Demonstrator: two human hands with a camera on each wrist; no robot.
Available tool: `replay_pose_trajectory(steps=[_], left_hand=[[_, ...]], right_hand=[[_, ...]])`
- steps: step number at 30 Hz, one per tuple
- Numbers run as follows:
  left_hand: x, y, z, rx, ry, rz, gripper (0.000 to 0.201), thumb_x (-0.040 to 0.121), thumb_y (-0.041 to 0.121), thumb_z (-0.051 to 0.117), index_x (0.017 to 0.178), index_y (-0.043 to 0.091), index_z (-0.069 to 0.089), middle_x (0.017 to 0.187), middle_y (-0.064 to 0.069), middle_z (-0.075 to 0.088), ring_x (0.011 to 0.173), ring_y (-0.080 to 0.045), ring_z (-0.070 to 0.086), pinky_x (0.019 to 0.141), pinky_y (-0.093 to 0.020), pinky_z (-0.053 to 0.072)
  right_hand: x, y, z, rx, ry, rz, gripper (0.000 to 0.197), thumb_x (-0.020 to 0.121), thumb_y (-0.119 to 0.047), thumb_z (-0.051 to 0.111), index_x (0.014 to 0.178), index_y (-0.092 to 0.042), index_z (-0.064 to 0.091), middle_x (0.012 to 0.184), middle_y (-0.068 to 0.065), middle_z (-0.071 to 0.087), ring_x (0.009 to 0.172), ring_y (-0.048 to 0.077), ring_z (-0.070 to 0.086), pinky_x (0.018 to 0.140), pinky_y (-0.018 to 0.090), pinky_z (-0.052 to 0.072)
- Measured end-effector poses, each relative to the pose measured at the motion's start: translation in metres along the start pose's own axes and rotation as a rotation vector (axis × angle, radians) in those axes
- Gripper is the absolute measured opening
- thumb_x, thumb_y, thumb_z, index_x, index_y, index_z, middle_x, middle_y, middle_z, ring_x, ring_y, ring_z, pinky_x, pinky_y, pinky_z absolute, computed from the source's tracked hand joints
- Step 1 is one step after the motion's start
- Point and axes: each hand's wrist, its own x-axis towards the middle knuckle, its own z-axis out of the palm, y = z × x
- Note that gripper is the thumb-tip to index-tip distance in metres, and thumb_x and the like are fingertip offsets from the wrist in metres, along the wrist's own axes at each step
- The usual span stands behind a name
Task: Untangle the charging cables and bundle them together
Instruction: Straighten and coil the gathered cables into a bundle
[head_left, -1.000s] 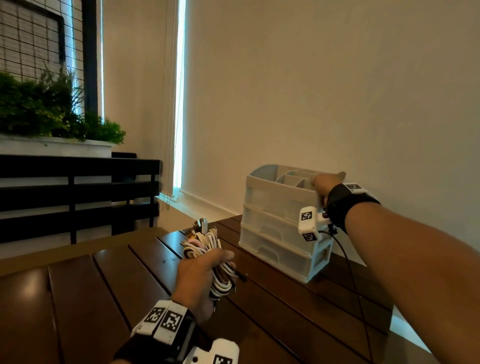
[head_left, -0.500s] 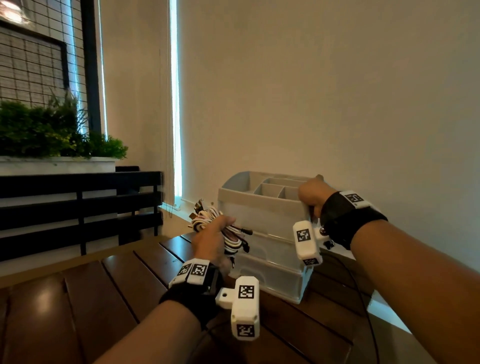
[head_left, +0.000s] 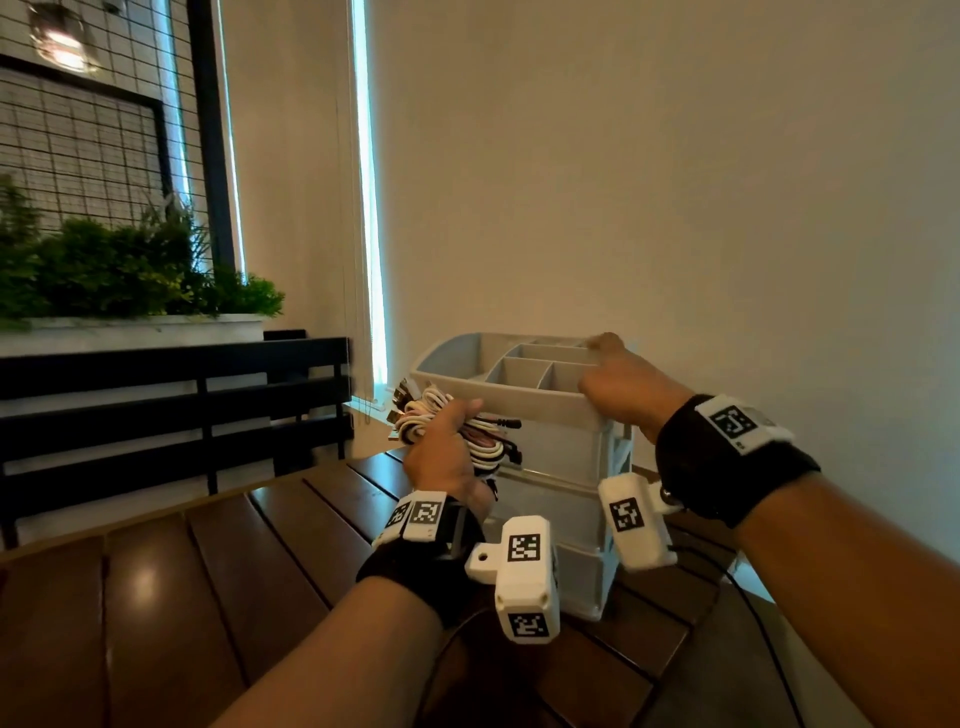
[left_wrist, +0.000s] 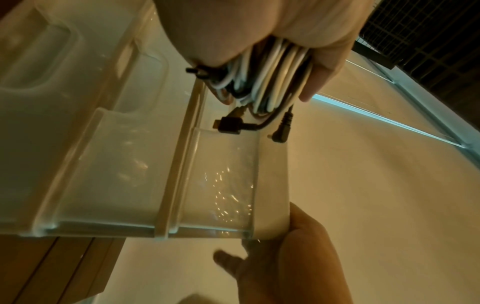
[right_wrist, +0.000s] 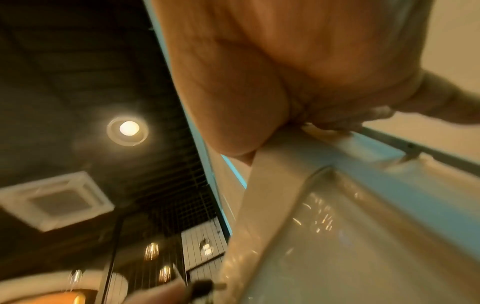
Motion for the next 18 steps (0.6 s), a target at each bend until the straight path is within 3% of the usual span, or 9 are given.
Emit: replay_pose_trajectory(steps=[2, 3, 4, 6, 8, 9, 11, 14, 18], left_hand=[[0.000, -0.001, 0.000, 0.011, 0.016, -0.004, 0.020, 0.071, 0.002, 0.071, 0.089, 0.009, 0.066, 0.076, -0.009, 0.069, 0.059, -0.023, 0.067, 0.051, -0.030, 0.053], [0.001, -0.002, 0.000, 0.018, 0.024, -0.005, 0.021, 0.070, 0.002, 0.072, 0.089, 0.009, 0.066, 0.076, -0.009, 0.070, 0.059, -0.023, 0.068, 0.051, -0.030, 0.053], [0.002, -0.003, 0.000, 0.023, 0.026, -0.007, 0.024, 0.069, 0.002, 0.073, 0.091, 0.009, 0.067, 0.079, -0.010, 0.071, 0.062, -0.025, 0.069, 0.052, -0.031, 0.053], [0.003, -0.006, 0.000, 0.035, 0.018, -0.007, 0.029, 0.068, 0.003, 0.073, 0.096, 0.009, 0.068, 0.087, -0.012, 0.073, 0.071, -0.028, 0.071, 0.057, -0.034, 0.055], [0.004, -0.008, 0.000, 0.036, 0.018, -0.004, 0.029, 0.067, 0.003, 0.074, 0.095, 0.009, 0.068, 0.090, -0.013, 0.073, 0.074, -0.029, 0.071, 0.060, -0.036, 0.055], [0.004, -0.008, -0.001, 0.033, 0.022, -0.002, 0.030, 0.067, 0.003, 0.074, 0.095, 0.009, 0.068, 0.090, -0.013, 0.073, 0.075, -0.030, 0.071, 0.062, -0.036, 0.055], [0.004, -0.007, -0.002, 0.026, 0.028, 0.003, 0.032, 0.066, 0.003, 0.074, 0.097, 0.008, 0.068, 0.091, -0.014, 0.073, 0.077, -0.031, 0.071, 0.066, -0.042, 0.057], [0.001, -0.005, -0.004, 0.032, 0.013, 0.002, 0.032, 0.065, 0.004, 0.073, 0.097, 0.007, 0.068, 0.091, -0.016, 0.073, 0.080, -0.033, 0.071, 0.074, -0.050, 0.058], [-0.002, 0.002, -0.015, 0.023, 0.004, 0.015, 0.017, 0.065, 0.003, 0.072, 0.080, 0.009, 0.065, 0.073, -0.011, 0.069, 0.061, -0.027, 0.068, 0.061, -0.037, 0.055]], right_hand=[[-0.005, 0.002, -0.001, -0.259, -0.007, 0.008, 0.068, 0.075, -0.075, 0.035, 0.132, -0.038, 0.039, 0.158, 0.016, 0.006, 0.142, 0.048, -0.006, 0.109, 0.067, 0.009], [-0.008, 0.004, -0.003, -0.370, 0.016, -0.019, 0.086, 0.070, -0.087, 0.028, 0.139, -0.036, 0.036, 0.160, 0.010, -0.012, 0.141, 0.043, -0.024, 0.108, 0.069, -0.003], [-0.011, 0.004, -0.004, -0.436, 0.060, -0.077, 0.101, 0.067, -0.093, 0.024, 0.144, -0.028, 0.032, 0.159, 0.005, -0.019, 0.141, 0.037, -0.029, 0.107, 0.069, -0.008], [-0.018, 0.002, -0.011, -0.491, 0.096, -0.188, 0.111, 0.064, -0.095, 0.024, 0.144, -0.018, 0.034, 0.161, 0.004, 0.004, 0.147, 0.030, -0.014, 0.111, 0.067, -0.004], [-0.015, 0.003, -0.014, -0.508, 0.080, -0.225, 0.107, 0.064, -0.094, 0.027, 0.134, -0.015, 0.044, 0.148, 0.007, 0.036, 0.144, 0.026, 0.017, 0.112, 0.065, 0.010], [-0.014, 0.002, -0.016, -0.514, 0.078, -0.228, 0.103, 0.065, -0.093, 0.028, 0.129, -0.015, 0.048, 0.139, 0.007, 0.044, 0.137, 0.026, 0.029, 0.110, 0.063, 0.017], [-0.010, 0.001, -0.015, -0.494, 0.081, -0.232, 0.100, 0.065, -0.093, 0.031, 0.124, -0.014, 0.051, 0.130, 0.008, 0.050, 0.124, 0.026, 0.041, 0.106, 0.057, 0.029], [-0.007, 0.001, -0.012, -0.455, 0.071, -0.251, 0.104, 0.060, -0.095, 0.031, 0.120, -0.013, 0.052, 0.125, 0.010, 0.051, 0.116, 0.026, 0.045, 0.100, 0.052, 0.039], [0.003, 0.005, -0.015, -0.468, 0.046, -0.181, 0.108, 0.056, -0.097, 0.032, 0.119, -0.011, 0.054, 0.119, 0.013, 0.054, 0.111, 0.029, 0.046, 0.094, 0.049, 0.044]])
